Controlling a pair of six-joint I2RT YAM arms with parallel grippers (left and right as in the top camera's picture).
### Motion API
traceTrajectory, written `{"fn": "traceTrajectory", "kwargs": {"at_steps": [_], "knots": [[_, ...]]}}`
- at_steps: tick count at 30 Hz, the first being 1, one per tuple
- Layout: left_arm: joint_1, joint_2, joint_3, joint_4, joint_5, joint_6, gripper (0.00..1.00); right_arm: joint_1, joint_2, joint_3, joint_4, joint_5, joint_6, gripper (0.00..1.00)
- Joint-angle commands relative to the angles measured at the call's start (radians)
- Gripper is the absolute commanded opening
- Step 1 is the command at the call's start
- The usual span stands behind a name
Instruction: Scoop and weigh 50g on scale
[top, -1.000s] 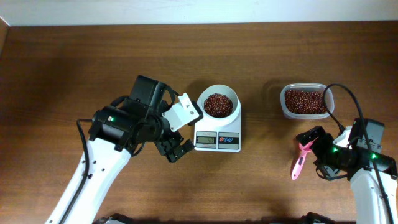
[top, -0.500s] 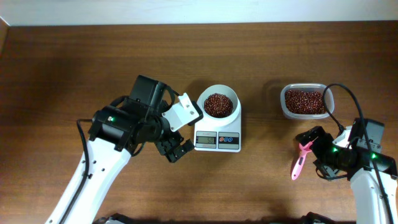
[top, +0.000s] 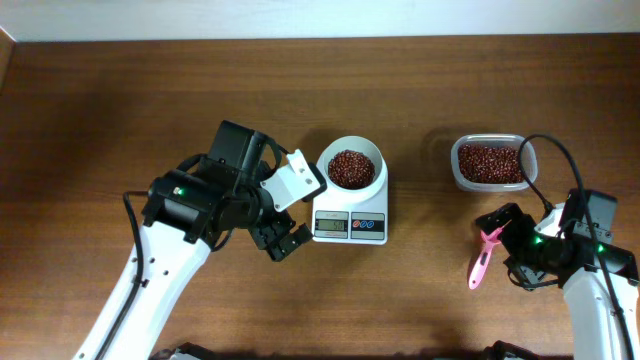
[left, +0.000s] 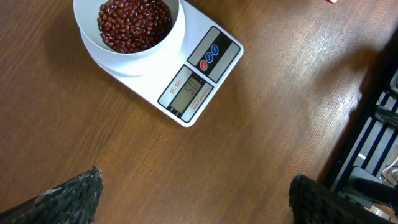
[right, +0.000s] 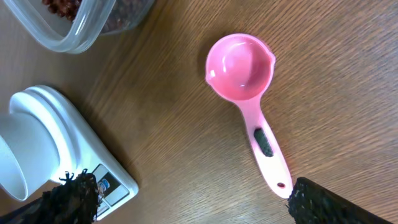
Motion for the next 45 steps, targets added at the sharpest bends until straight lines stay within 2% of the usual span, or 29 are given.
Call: {"fn": "traceTrajectory", "kwargs": {"at_steps": [1,3,7,11,13,17,28,33,35,39,45], "knots": [[0.003,0.004,-0.001,0.002,0.014,0.012,0.99,0.006,0.005,0.016,-0.003,0.068,-0.006,0.99],[0.003,0.004,-0.001,0.002,0.014,0.012,0.99,0.030,0.003,0.016,-0.001,0.085,-0.006,0.99],[0.003,0.004,-0.001,0.002,0.014,0.012,0.99,0.214,-0.045,0.016,0.027,0.212,-0.006,0.99],[0.003,0.004,-0.001,0.002,0.014,0.012,0.99,0.354,-0.166,0.015,0.046,0.341,-0.006,0.99],[0.003,0.004,-0.001,0.002,0.014,0.012,0.99,0.380,-0.232,0.012,0.045,0.378,-0.006,0.99],[0.003,0.004,-0.001,0.002,0.014,0.012,0.99,0.388,-0.359,0.004,0.042,0.391,-0.006,0.99],[0.003,0.004,-0.001,0.002,0.014,0.012,0.99,0.388,-0.375,0.004,0.042,0.370,-0.003,0.99],[0.003,0.004,-0.001,0.002,0.014,0.012,0.99,0.388,-0.472,0.004,0.004,0.398,-0.007,0.99],[0.003,0.004,-0.001,0.002,0.014,0.012,0.99,0.388,-0.525,0.004,0.005,0.400,-0.073,0.99],[0.003,0.004,-0.001,0.002,0.014,0.012,0.99,0.388,-0.612,-0.031,0.138,0.396,-0.189,0.99],[0.003,0.004,-0.001,0.002,0.014,0.012,0.99,0.413,-0.734,-0.161,0.362,0.396,-0.191,0.99]]}}
